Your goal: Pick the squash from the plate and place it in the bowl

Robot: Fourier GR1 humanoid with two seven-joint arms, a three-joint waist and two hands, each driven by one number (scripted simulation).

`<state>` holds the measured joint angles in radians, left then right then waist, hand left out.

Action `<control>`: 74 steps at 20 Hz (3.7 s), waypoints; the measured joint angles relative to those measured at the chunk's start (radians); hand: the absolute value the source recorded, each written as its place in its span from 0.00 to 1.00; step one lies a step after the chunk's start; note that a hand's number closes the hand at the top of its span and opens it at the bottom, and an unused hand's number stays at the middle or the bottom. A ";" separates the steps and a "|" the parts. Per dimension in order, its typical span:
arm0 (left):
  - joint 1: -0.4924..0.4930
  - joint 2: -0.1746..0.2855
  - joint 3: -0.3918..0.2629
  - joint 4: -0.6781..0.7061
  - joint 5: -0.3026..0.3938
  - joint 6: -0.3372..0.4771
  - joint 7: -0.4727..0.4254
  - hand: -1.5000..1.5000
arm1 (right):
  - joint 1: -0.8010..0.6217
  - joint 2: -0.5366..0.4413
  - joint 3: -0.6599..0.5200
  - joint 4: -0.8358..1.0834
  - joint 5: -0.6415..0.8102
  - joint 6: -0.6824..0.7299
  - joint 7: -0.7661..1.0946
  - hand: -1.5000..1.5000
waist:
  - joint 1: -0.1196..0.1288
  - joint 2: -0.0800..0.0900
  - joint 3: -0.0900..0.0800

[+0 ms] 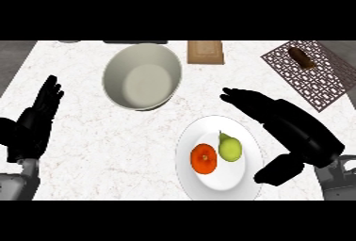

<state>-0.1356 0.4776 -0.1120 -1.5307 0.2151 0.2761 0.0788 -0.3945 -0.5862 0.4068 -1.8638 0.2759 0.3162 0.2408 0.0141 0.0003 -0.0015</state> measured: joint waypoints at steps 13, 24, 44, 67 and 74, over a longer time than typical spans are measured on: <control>0.001 -0.026 0.027 0.013 -0.028 -0.030 -0.011 0.50 | -0.257 0.186 0.161 0.299 0.050 0.308 0.171 0.00 | 0.001 0.001 0.001; -0.015 -0.047 0.076 0.025 -0.051 -0.062 0.008 0.50 | -0.242 0.285 0.245 0.370 0.216 0.403 0.208 0.00 | -0.007 0.000 0.001; -0.014 -0.115 0.164 0.032 -0.127 -0.140 0.011 0.50 | -0.055 0.374 0.237 0.470 0.588 0.270 -0.016 0.00 | -0.012 0.000 0.002; -0.009 -0.188 0.198 -0.009 -0.205 -0.180 0.044 0.50 | -0.110 0.550 0.146 0.824 0.785 0.089 -0.212 1.00 | -0.012 -0.013 -0.005; -0.061 -0.199 0.170 -0.015 -0.206 -0.201 0.066 0.50 | -0.205 0.574 0.180 0.836 0.600 -0.016 0.106 1.00 | 0.067 0.008 0.000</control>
<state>-0.1962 0.2790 0.0582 -1.5459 0.0095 0.0753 0.1444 -0.5997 -0.0121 0.5869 -1.0275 0.8762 0.3005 0.3464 0.0810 0.0085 -0.0015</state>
